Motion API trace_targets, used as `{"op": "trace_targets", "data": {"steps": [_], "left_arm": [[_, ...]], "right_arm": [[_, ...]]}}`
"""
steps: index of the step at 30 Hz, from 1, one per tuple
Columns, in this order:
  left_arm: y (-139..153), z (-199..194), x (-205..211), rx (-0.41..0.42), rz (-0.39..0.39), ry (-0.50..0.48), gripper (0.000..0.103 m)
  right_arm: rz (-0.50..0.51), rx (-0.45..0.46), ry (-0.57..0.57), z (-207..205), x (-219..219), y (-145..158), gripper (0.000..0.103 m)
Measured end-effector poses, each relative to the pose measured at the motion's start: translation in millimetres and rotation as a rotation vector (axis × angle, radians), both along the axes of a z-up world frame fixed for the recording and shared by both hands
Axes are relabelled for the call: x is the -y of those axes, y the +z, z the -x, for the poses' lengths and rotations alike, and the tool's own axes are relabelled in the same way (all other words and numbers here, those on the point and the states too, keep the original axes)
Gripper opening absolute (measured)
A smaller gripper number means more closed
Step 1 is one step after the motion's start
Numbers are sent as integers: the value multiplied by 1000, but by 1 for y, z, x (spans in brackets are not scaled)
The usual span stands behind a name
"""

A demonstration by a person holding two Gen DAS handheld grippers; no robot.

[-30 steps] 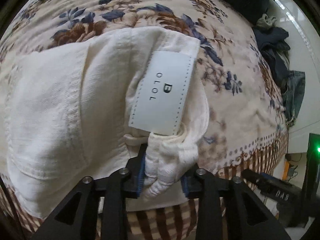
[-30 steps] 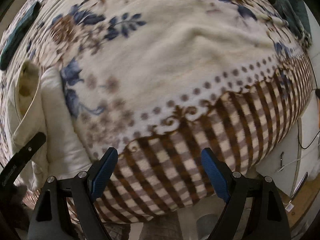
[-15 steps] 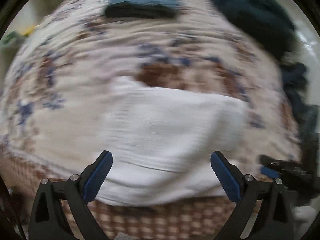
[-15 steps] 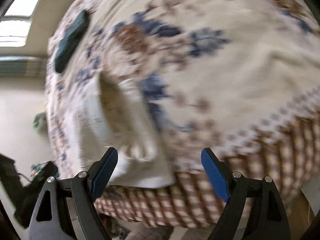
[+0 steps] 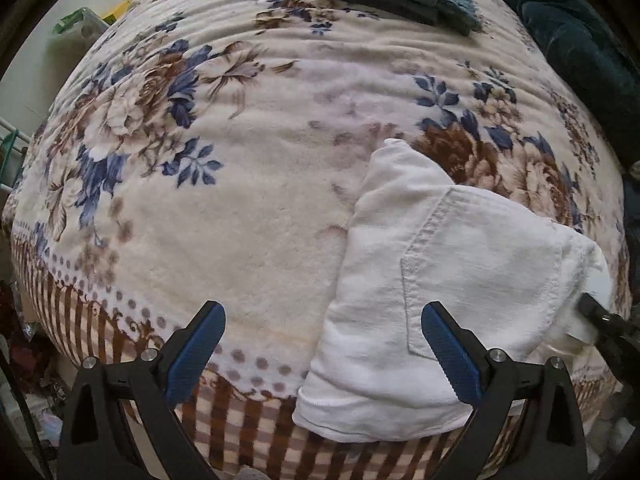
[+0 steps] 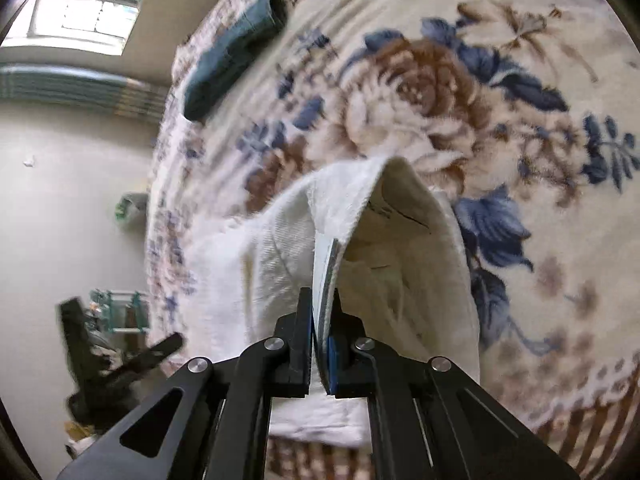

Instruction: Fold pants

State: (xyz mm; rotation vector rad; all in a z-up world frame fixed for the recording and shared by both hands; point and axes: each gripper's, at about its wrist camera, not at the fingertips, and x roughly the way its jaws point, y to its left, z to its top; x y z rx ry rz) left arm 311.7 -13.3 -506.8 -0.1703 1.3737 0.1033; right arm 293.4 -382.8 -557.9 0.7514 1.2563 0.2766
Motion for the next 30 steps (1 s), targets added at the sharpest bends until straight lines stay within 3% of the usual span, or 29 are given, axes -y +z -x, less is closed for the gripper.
{"op": "trace_targets", "data": {"steps": [3,5,9,11,13,14,16,18,20,22,25,27,29,30], "left_arm": [[6,-4,-1,16,36,-14,100],[8,-11,-1,26,53,-22,100],[5,-36,0,31,133,-24,100],[-8,-61,2,3,207,-33,100],[-21,-82,7,-33,254,-43,100],[-32,-97,7,-59,285,-49,100],[-43,-117,11,-77,300,-74,100],[-59,-136,19,-113,311,-124,100],[-75,-151,28,-141,334,-172,95],[-86,-159,38,-147,346,-223,35],[-86,-158,52,-116,284,-324,32],[-85,-157,52,-104,277,-338,29],[-84,-159,46,-85,261,-330,25],[-85,-163,41,-82,254,-323,24]], "right_arm": [[14,1,-89,20,32,29,6],[80,-56,-111,28,49,29,6],[129,-227,-153,36,73,-10,7],[52,-268,-164,34,74,-29,10],[-40,-300,-172,29,73,-39,36],[-64,-306,-189,30,73,-38,42],[-108,-263,-232,39,74,-28,68],[-119,-255,-280,56,75,-21,73],[-124,-294,-310,74,72,-25,73],[-116,-348,-348,93,68,-35,73],[-164,-403,-385,113,56,-54,73],[-212,-406,-402,118,46,-66,70],[-205,-358,-432,119,40,-67,25],[-164,-332,-439,120,37,-61,22]]}}
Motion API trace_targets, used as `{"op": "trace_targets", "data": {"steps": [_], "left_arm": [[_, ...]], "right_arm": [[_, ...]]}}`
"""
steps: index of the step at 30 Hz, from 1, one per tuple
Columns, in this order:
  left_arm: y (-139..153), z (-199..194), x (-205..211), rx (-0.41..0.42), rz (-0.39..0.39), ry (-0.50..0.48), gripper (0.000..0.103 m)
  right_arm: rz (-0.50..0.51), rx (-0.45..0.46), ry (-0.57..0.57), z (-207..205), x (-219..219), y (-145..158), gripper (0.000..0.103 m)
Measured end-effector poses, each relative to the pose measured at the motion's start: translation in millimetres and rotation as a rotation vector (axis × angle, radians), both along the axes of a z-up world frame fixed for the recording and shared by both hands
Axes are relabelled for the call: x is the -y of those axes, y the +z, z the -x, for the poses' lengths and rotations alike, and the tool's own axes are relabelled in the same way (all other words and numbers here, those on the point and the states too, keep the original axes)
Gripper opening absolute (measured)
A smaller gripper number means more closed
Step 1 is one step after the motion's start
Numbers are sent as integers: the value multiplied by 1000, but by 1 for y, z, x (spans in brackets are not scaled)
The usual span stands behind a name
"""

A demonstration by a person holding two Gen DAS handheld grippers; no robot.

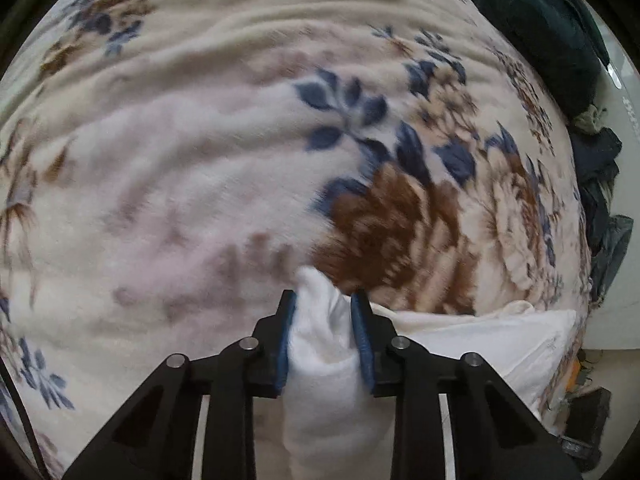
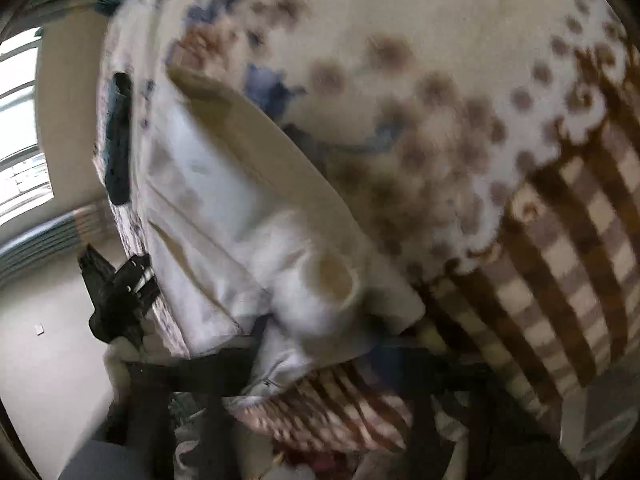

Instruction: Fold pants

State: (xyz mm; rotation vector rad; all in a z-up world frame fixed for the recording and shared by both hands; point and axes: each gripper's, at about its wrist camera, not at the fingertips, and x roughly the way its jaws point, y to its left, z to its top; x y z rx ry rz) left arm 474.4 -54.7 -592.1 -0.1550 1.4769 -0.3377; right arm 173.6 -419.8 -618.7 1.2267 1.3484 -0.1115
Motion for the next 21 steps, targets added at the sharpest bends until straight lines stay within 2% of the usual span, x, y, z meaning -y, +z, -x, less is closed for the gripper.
{"op": "trace_targets", "data": {"steps": [2,4,6,8,9,11,12,13,14,15,16,17,18,19,20,21], "left_arm": [[-6,-11,-13,-9,-21,40,20],[-7,-20,-27,-22,24,95,20],[0,-23,-34,-8,41,112,20],[6,-26,-45,-35,126,161,26],[9,-26,-47,-41,146,176,31],[16,-23,-55,-27,179,202,49],[16,-23,-54,-30,182,200,63],[12,-21,-51,-47,176,189,65],[3,-21,-44,-86,166,159,65],[-3,-20,-40,-113,152,137,64],[-11,-19,-32,-137,148,101,58],[-18,-18,-21,-136,109,50,44],[-19,-16,-17,-127,103,18,21],[-19,-15,-12,-112,79,-18,19],[-16,-15,-7,-71,18,-54,18],[-14,-15,-4,-35,-34,-86,17]], "right_arm": [[72,33,-7,0,-3,20,19],[148,38,2,1,-6,36,18],[128,10,-6,6,-6,34,18],[130,-25,7,6,-7,25,19],[114,-35,26,3,-9,20,21],[62,-55,14,7,-2,16,29],[40,-67,-1,7,2,14,37],[35,-83,-7,7,4,13,48],[45,-92,-8,6,6,15,51],[61,-91,-5,6,10,18,52],[68,-92,2,5,9,20,52],[67,-92,11,3,9,22,52],[71,-95,30,-2,8,22,52],[88,-95,48,-5,7,23,52],[129,-95,80,-9,4,26,49],[167,-102,95,-15,-1,28,40]]}}
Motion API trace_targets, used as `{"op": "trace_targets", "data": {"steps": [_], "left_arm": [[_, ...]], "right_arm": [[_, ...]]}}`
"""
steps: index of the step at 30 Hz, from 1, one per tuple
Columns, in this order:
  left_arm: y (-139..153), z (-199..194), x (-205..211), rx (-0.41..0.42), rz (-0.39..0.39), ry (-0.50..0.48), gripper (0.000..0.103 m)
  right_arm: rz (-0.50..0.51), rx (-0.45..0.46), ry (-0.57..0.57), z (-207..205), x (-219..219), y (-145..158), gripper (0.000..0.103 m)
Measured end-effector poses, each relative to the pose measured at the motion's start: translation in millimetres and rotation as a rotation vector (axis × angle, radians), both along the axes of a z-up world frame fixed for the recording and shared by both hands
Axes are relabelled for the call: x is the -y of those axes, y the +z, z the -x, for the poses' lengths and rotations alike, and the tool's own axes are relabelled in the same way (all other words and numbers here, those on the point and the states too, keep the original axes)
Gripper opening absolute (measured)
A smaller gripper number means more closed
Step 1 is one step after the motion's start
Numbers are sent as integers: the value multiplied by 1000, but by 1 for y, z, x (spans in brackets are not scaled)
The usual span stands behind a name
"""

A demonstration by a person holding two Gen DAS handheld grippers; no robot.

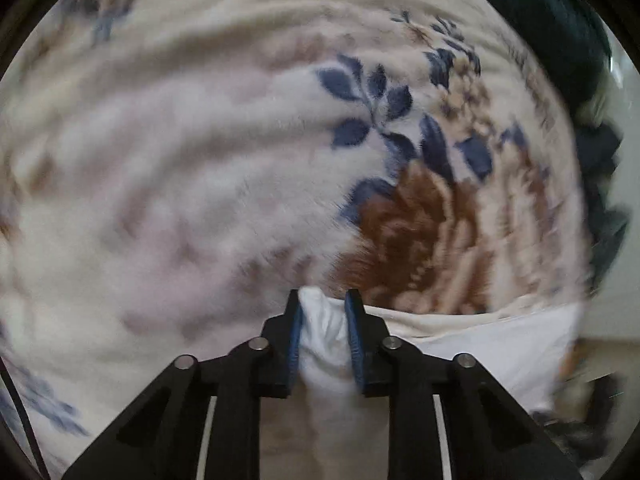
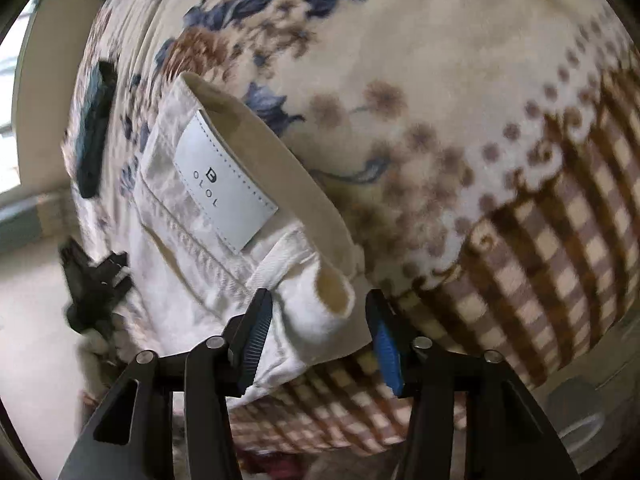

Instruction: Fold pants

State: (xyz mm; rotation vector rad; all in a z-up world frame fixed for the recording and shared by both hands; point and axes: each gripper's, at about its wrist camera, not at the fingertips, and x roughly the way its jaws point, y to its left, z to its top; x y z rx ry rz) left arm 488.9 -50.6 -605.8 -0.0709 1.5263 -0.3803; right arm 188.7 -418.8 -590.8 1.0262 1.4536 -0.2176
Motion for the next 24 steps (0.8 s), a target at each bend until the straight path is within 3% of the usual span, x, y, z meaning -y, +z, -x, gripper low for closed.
{"op": "trace_targets", "data": {"steps": [2,4,6,7,9,10,11,12,15,17,18,19,22,24], "left_arm": [[4,2,9,82,-129,-74,19],[8,4,15,117,-193,-94,23],[16,1,12,117,-183,-34,30],[22,0,3,109,-144,30,33],[37,0,-26,60,46,192,41],[43,4,-41,42,130,264,46],[50,11,-55,39,170,324,51],[57,19,-66,46,177,356,60],[72,50,-84,94,83,349,68],[70,77,-88,83,-27,306,79],[67,83,-86,66,-63,290,90],[62,95,-86,47,-104,271,93],[41,122,-81,-6,-193,237,93],[29,138,-76,-41,-190,234,93]], "right_arm": [[50,-21,38,-4,-5,1,40],[93,-70,77,-13,-9,1,40],[137,-115,115,-22,-14,9,40],[153,-132,137,-32,-19,13,41],[180,-149,196,-47,-26,28,42],[185,-146,218,-53,-29,36,46],[188,-139,237,-58,-32,45,52],[190,-121,256,-63,-37,58,65],[195,-35,329,-84,-59,91,69],[212,11,444,-117,-89,108,74],[210,28,489,-133,-102,110,74],[204,44,554,-154,-122,112,74],[203,76,731,-213,-187,110,74],[199,79,842,-250,-231,97,74]]}}
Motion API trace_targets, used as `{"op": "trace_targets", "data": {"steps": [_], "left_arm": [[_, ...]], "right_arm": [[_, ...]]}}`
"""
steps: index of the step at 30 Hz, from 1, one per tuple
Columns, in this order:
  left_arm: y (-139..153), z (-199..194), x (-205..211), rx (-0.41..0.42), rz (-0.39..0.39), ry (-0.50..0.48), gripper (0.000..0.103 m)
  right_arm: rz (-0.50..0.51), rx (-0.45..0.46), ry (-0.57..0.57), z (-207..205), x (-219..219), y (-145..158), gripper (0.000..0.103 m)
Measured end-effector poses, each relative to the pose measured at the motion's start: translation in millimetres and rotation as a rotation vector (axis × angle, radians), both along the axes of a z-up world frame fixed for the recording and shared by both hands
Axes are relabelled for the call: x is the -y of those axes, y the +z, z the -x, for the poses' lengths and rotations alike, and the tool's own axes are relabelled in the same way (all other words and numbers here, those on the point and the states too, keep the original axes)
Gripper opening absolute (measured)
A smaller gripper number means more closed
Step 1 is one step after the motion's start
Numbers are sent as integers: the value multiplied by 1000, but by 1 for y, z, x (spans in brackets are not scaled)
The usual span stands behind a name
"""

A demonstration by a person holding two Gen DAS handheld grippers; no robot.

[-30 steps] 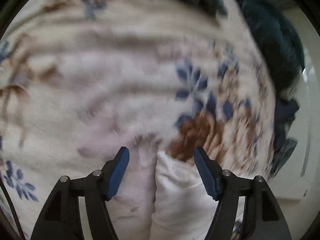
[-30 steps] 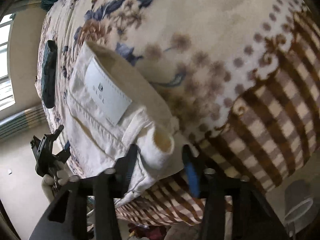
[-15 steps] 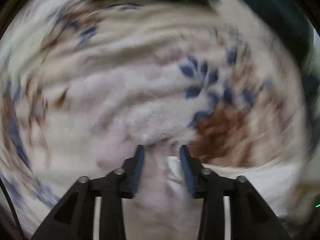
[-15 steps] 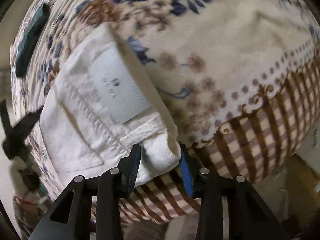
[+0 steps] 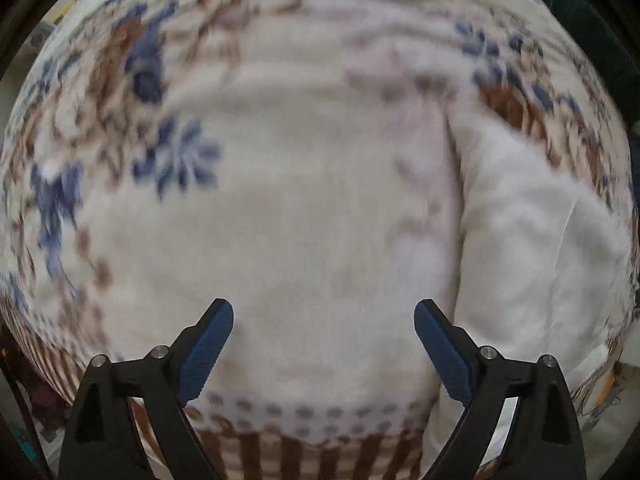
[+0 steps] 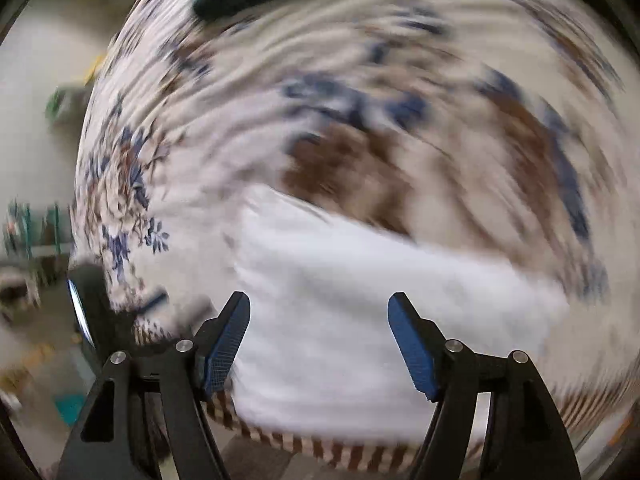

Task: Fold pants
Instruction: 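Release the pants with both tools and press the folded bundle down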

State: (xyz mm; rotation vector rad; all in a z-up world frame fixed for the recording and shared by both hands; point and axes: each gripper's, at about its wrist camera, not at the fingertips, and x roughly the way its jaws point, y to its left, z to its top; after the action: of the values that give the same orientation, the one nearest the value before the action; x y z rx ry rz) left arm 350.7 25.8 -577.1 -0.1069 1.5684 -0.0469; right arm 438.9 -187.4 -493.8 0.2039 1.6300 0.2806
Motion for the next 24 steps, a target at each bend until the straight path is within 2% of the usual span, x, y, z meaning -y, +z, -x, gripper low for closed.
{"op": "trace_targets", "data": {"steps": [3,5,6,7,8,10,12,13,15,16,18,20,21,22,24], "left_arm": [[-11,10,5,-22,12,2,93],[-16,12,7,-25,14,7,93],[-19,12,8,-26,23,16,93],[-20,11,8,-26,28,20,93],[-22,10,6,-30,37,27,93],[-24,7,3,-36,60,44,93],[-26,2,1,-39,82,56,93],[-26,2,-4,-43,86,58,93],[-25,-1,-7,-56,98,65,93],[-25,-2,-8,-57,105,69,93],[-20,-6,-13,-59,121,73,93],[-15,-12,-23,-64,129,82,93],[-13,-14,-27,-66,132,85,93],[-14,-14,-29,-67,133,86,93],[-15,-20,-34,-69,126,82,93]], "right_arm": [[10,-38,142,-51,-59,-33,73],[46,-84,231,-68,-83,-60,62],[74,-116,281,-72,-92,-76,48],[100,-150,313,-74,-96,-89,30],[103,-179,330,-75,-99,-100,24],[71,-216,284,-80,-95,-113,10],[32,-252,165,-87,-81,-121,8],[44,-242,122,-90,-73,-121,0],[163,-179,98,-99,-60,-118,0],[152,-174,48,-102,-50,-115,0],[33,-208,-25,-105,-40,-108,1],[-71,-235,-26,-106,-41,-102,4],[-110,-257,-7,-106,-46,-102,13],[-118,-270,14,-106,-51,-103,28],[-63,-288,95,-100,-68,-111,38]]}}
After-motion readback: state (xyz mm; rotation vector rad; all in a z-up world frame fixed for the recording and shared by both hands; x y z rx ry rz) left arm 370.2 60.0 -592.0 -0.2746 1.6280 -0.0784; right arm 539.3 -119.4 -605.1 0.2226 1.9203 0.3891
